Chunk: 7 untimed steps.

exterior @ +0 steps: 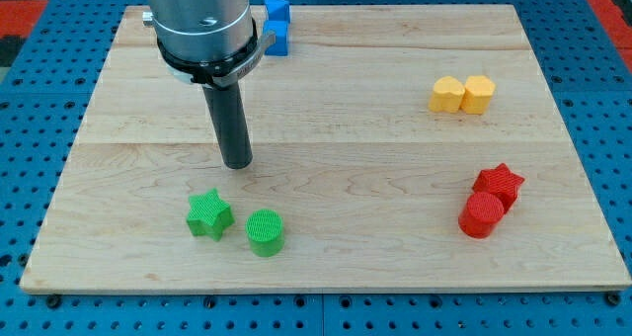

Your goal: Separate yellow hexagon from the yellow heart

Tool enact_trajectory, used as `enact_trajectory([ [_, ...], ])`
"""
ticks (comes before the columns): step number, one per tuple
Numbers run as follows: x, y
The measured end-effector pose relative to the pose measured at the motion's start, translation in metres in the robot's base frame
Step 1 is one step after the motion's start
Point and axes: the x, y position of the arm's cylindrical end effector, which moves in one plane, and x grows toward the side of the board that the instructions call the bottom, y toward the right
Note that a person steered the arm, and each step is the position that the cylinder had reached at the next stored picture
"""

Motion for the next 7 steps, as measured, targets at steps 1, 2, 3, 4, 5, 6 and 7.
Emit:
enact_trajectory([
  [1, 0.000, 0.000],
  [2, -0.007, -0.006],
  [3, -0.079, 0.043],
  [4, -0.136, 0.107],
  [5, -0.143, 0.147],
  [6, -0.146, 0.148],
  [7, -0.146, 0.148],
])
